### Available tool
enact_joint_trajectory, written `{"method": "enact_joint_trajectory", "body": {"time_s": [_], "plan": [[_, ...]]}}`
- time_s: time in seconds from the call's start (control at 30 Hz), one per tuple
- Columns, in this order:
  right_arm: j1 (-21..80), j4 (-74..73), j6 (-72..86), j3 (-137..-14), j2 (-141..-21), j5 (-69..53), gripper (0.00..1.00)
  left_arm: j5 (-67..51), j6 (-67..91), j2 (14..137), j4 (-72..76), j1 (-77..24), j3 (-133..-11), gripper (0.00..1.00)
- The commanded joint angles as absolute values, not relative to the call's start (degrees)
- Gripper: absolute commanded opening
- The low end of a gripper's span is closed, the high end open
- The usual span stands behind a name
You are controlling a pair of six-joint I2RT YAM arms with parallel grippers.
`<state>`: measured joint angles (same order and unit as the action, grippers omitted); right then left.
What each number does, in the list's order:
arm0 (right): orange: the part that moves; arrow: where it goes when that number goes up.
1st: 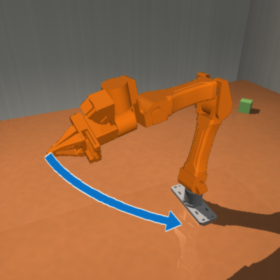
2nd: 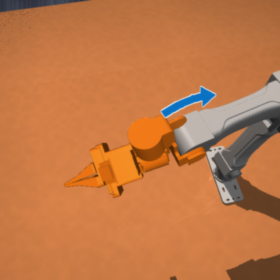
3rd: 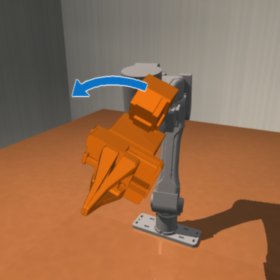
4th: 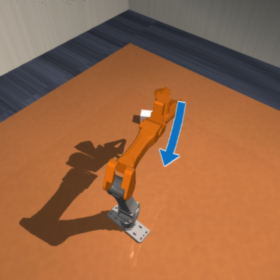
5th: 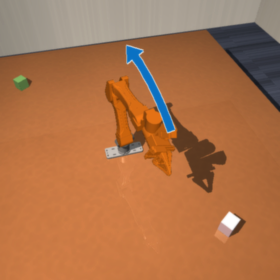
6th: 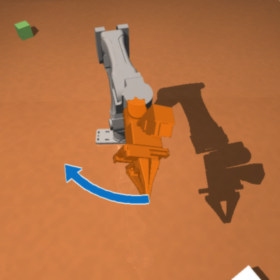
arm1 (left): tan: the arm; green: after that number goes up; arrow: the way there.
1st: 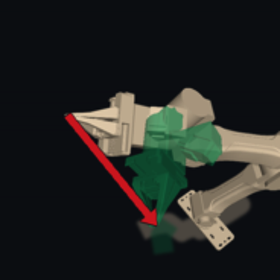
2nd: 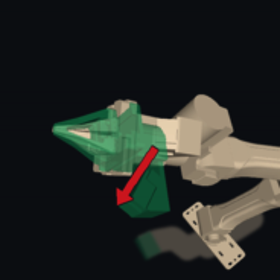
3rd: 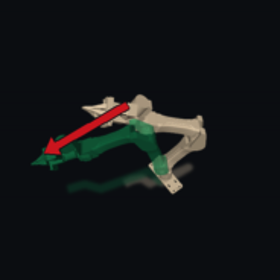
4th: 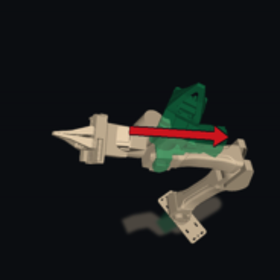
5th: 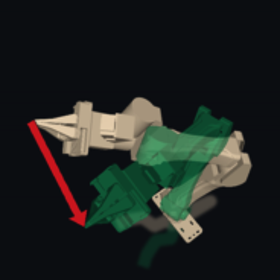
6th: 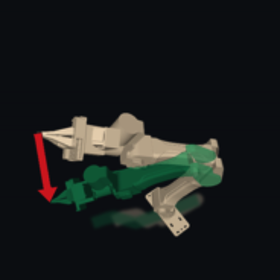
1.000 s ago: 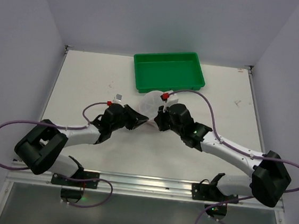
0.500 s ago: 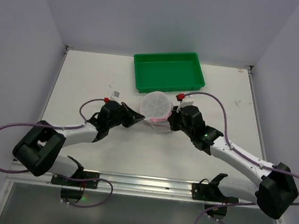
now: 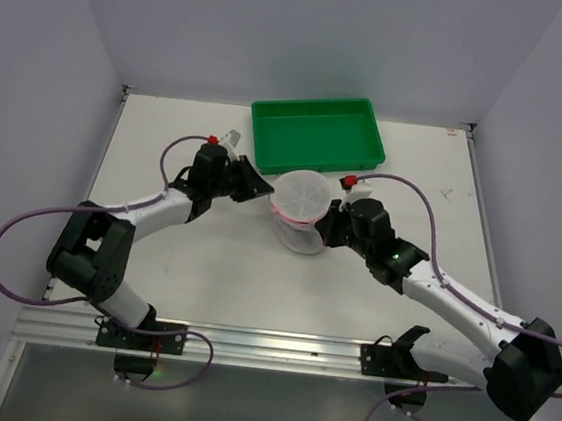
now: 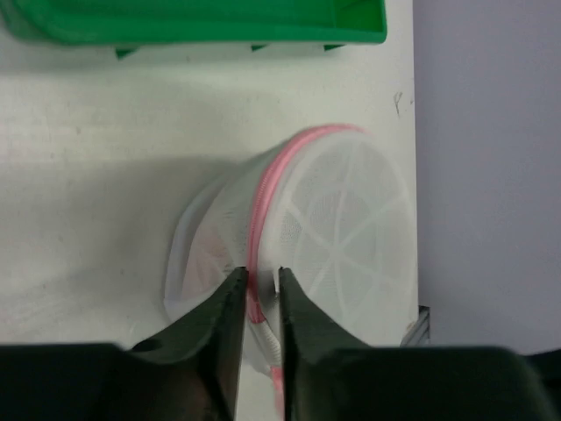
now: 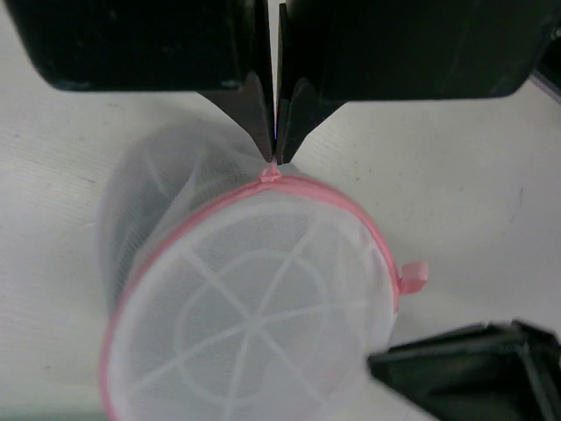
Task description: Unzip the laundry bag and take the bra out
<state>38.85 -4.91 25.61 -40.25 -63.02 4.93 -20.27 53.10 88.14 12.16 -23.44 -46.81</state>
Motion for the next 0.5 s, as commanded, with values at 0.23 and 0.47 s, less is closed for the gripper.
{"method": "enact_joint_trajectory", "body": {"time_s": [0.23, 0.47], "plan": [[46.76, 5.88, 36.38, -46.06, -71.89, 6.76, 0.00, -16.44, 54.30, 82.63, 3.60, -22.24, -52.22, 0.95], [47.55, 9.31, 36.57, -47.46, -76.90, 5.63, 0.00, -16.07, 59.76, 72.34, 3.86, -22.85, -40.35, 0.97]]}}
